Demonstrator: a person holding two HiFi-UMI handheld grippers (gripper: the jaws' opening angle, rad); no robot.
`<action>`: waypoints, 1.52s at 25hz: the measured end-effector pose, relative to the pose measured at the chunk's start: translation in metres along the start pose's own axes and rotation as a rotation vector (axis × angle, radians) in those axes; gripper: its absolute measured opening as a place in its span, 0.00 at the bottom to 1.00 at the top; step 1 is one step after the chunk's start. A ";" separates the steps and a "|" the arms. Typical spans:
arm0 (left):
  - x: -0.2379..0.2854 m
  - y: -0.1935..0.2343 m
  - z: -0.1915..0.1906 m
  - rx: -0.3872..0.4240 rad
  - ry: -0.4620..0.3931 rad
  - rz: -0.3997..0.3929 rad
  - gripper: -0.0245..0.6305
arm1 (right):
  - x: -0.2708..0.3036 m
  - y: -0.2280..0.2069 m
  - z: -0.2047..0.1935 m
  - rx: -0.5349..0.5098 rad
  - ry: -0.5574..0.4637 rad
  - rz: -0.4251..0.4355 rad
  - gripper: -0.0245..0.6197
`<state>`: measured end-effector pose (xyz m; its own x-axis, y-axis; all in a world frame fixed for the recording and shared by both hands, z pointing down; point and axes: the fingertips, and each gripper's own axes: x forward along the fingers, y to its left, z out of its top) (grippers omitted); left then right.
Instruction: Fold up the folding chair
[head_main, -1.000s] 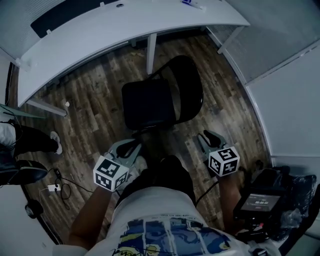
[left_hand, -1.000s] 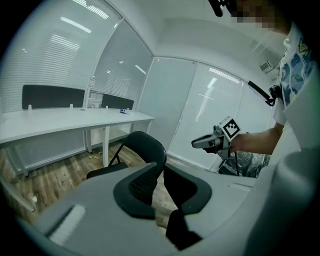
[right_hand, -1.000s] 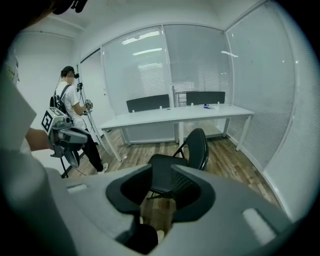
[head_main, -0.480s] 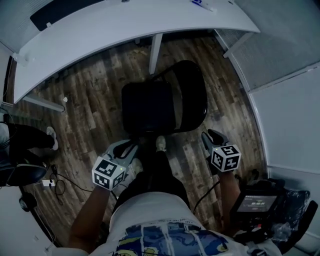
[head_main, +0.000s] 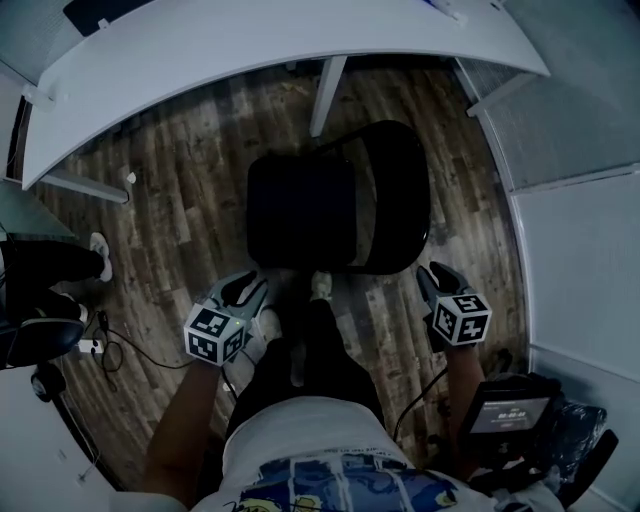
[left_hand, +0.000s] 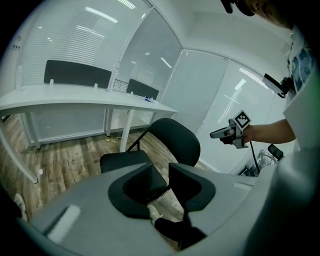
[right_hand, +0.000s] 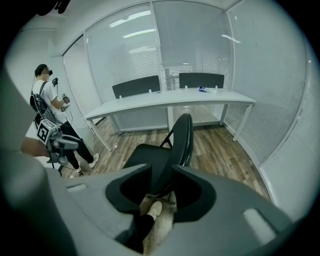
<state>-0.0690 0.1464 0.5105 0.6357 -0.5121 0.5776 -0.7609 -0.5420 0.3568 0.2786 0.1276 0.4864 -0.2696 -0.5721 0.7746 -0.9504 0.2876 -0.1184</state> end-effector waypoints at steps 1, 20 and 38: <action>0.004 0.005 -0.005 -0.009 0.007 0.006 0.21 | 0.003 -0.004 0.000 0.001 0.006 -0.002 0.21; 0.081 0.057 -0.066 -0.132 0.085 0.048 0.26 | 0.059 -0.050 -0.011 0.052 0.098 -0.006 0.22; 0.128 0.136 -0.133 -0.263 0.163 0.078 0.30 | 0.059 -0.053 -0.002 0.049 0.107 -0.045 0.22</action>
<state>-0.1086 0.0954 0.7309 0.5607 -0.4208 0.7131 -0.8278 -0.3032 0.4720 0.3130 0.0801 0.5399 -0.2111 -0.4979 0.8411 -0.9683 0.2243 -0.1103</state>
